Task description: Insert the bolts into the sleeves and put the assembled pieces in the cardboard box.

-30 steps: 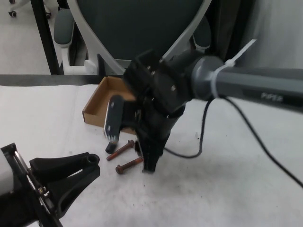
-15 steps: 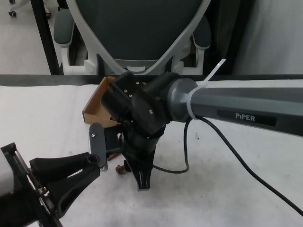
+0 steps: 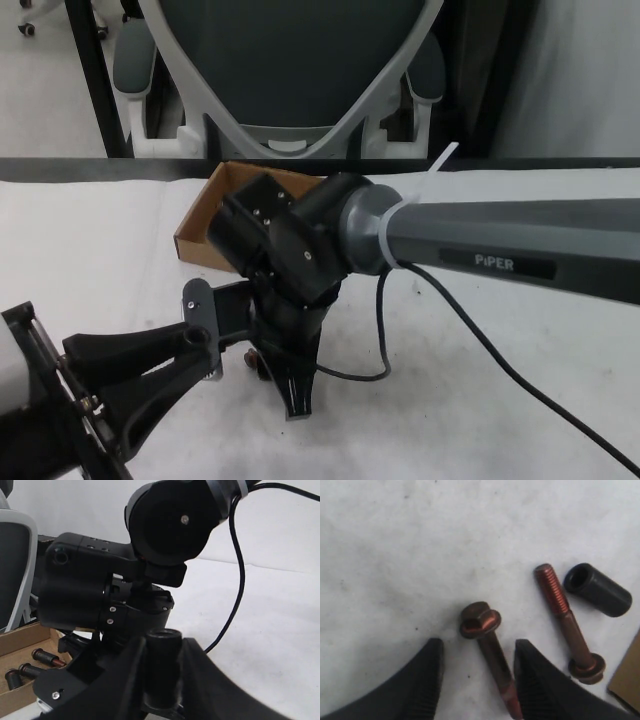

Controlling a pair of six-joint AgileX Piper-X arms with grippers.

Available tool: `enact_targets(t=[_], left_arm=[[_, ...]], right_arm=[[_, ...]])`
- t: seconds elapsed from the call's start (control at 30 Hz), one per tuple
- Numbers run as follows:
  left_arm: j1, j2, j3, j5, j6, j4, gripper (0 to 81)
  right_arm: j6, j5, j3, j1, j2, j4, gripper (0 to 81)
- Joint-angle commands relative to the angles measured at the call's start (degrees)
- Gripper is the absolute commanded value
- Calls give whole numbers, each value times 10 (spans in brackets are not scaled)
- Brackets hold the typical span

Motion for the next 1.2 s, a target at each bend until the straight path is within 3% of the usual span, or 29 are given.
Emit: enact_targets(t=[0.0,0.13,0.2,0.37,0.63,0.83,1.17], left_arm=[[0,-7,0,4,5,-15,8],[0,-7,0,4,5,-15,8],[0,-7,0,4,5,-15,8],[0,-7,0,4,5,-12,8],[0,-7,2,4,12,-11,8],[0,-7,29,4,20,-53,8],[0,-7,36,46,24,-76,8]], right_arm=[[-5,-11,-5,2,9,2,438],[-5,-12,-5,2,11,-1,396],[-5,-20,-5,2,11,-4,314],[-2,-40,-5,2,11,-7,8],[83,-32,-5,-5,4,-7,2],[145,-83,10,-25,-51,-15,2],[226,-83,231,-29,-277,-199,2]])
